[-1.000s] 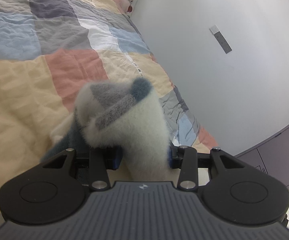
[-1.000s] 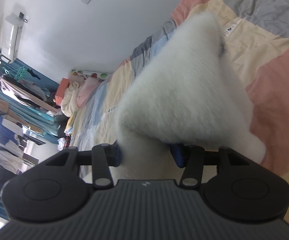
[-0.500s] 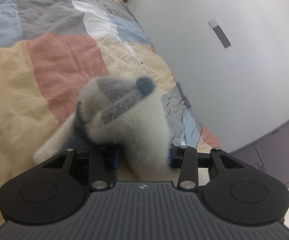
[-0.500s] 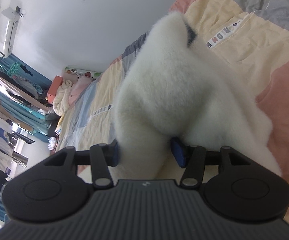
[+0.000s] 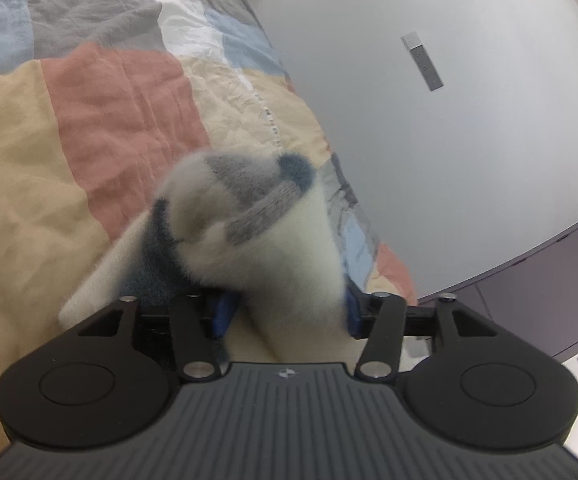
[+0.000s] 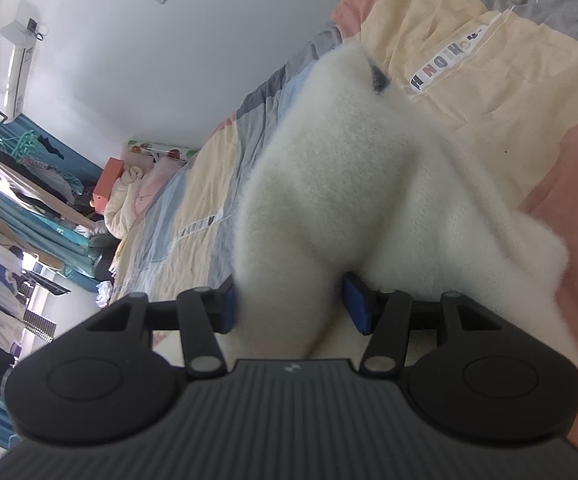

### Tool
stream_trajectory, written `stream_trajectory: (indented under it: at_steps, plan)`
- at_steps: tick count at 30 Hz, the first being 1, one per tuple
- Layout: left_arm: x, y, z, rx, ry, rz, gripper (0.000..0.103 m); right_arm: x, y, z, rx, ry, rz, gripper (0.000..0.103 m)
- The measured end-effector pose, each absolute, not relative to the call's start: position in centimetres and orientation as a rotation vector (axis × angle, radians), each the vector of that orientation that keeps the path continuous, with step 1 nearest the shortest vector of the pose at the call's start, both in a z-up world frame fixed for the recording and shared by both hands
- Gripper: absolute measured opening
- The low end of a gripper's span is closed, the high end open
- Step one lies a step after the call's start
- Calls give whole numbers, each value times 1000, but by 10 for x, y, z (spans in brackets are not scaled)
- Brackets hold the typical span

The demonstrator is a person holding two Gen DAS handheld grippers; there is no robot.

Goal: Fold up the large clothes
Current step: 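Lay the folded edge down and open both grippers, then move both open grippers to the edge of the folded sweater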

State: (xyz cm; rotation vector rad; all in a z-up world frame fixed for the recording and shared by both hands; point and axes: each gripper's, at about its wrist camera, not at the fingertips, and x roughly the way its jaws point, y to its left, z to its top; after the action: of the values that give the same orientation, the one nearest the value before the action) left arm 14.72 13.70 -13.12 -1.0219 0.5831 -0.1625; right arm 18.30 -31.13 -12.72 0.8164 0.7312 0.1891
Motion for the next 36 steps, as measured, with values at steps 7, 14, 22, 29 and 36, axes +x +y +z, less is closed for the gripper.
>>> stream_trajectory:
  at_steps: [7, 14, 22, 29, 36]
  plan:
    - [99, 124, -103, -962, 532, -173, 69, 140, -321, -107, 784, 693, 237, 60]
    - [117, 81, -74, -678, 572, -182, 69, 121, -291, -78, 509, 609, 264, 60]
    - [152, 54, -84, -362, 657, -74, 69, 166, -256, -82, 278, 658, 322, 60]
    - [183, 69, -102, -257, 691, -26, 69, 197, -229, -108, 126, 737, 314, 59]
    - [202, 70, -125, -230, 700, -29, 70, 220, -215, -132, 43, 716, 305, 64]
